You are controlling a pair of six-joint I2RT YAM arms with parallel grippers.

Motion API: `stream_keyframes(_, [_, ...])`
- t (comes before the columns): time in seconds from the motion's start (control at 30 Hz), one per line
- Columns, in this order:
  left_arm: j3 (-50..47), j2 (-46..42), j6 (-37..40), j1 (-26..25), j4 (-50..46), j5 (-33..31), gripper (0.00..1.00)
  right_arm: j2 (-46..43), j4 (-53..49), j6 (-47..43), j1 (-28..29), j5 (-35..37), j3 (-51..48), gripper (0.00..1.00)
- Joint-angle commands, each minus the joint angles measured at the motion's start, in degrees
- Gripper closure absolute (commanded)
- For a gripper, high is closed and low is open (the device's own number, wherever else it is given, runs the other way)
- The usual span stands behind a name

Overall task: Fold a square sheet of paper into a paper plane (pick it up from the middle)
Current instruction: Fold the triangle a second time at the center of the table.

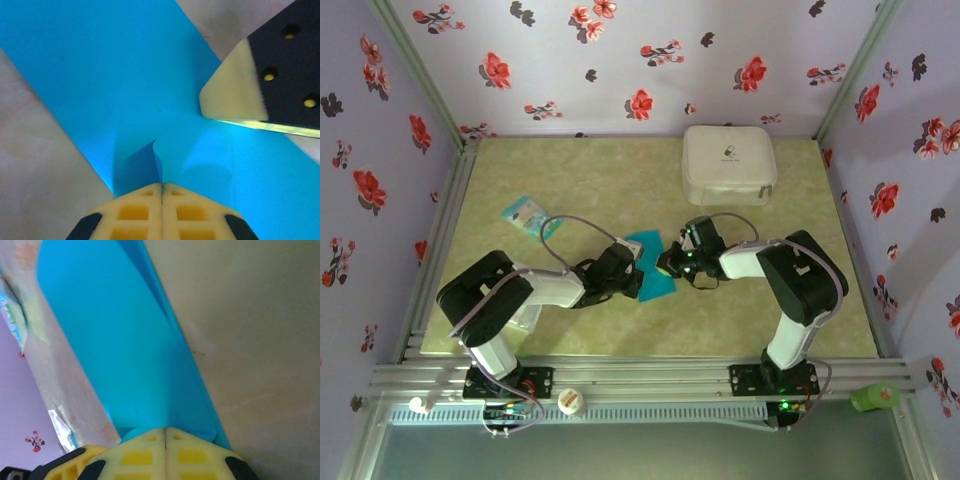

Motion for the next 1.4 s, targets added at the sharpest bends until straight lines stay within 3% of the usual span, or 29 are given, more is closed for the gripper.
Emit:
stream_keyframes(0.0, [0.0,0.0,1.3,0.4,-4.3,0.8,1.00,0.6,-5.6,-3.0,0.1,2.8,1.3,1.00])
stream_keyframes(0.13, [0.4,-1.2,1.0,0.4,-5.0,0.8,0.97,-0.2,-12.3,-5.9,0.1,7.7,0.7,1.00])
stream_keyframes(0.2, [1.0,-2.1,0.8,0.5,-6.2,0.9,0.89,0.1,-12.5,-6.5,0.1,7.5,0.7,1.00])
stream_keyframes(0.27, [2.5,-3.5,0.1,0.7,-8.7,0.5,0.87,0.2,-12.4,-6.4,0.2,7.5,0.6,1.00])
stream_keyframes(0.4, [4.4,-7.3,-2.4,1.6,-12.1,0.3,0.69,-0.2,-11.2,-5.1,0.2,7.6,0.0,1.00])
stream_keyframes(0.47, [5.2,-9.0,-3.8,1.7,-13.9,0.3,0.67,-0.2,-9.7,-3.9,0.3,7.5,-0.5,1.00])
stream_keyframes(0.57, [7.3,-10.0,-5.4,1.6,-16.9,2.3,0.73,-0.1,-8.3,-2.2,0.6,7.6,-1.0,1.00])
stream_keyframes(0.73, [11.4,-8.2,-7.7,1.1,-18.8,12.2,0.92,-0.6,-5.9,0.3,0.9,8.3,-2.5,1.00])
stream_keyframes(0.83, [14.6,-5.1,-8.7,-0.1,-21.0,17.4,0.99,-1.0,-5.9,0.4,0.9,8.3,-2.6,1.00])
stream_keyframes(1.37, [15.6,1.5,-13.6,-1.2,-22.4,16.3,1.00,-1.8,-7.1,-0.5,0.9,8.6,-2.6,1.00])
